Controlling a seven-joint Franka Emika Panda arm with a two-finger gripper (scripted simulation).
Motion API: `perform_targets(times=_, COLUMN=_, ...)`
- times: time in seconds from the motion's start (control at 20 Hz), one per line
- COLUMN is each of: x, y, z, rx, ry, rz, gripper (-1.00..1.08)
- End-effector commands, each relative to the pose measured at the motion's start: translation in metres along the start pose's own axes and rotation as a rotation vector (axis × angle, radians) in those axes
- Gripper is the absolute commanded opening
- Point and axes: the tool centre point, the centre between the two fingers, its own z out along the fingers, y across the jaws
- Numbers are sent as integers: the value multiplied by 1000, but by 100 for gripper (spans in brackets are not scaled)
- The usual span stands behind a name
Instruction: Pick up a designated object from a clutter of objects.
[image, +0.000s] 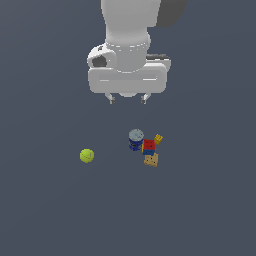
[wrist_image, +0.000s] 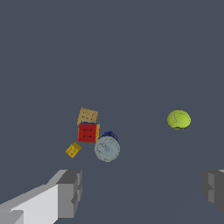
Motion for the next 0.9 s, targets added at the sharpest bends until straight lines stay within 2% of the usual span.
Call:
perform_targets(times=0.0, x=0, y=0, z=0, rx=0, ry=0, rz=0, gripper=100)
perform_targets(times=0.85, x=-2, y=7, z=8, rx=-15, ry=-9, rz=-35, gripper=100)
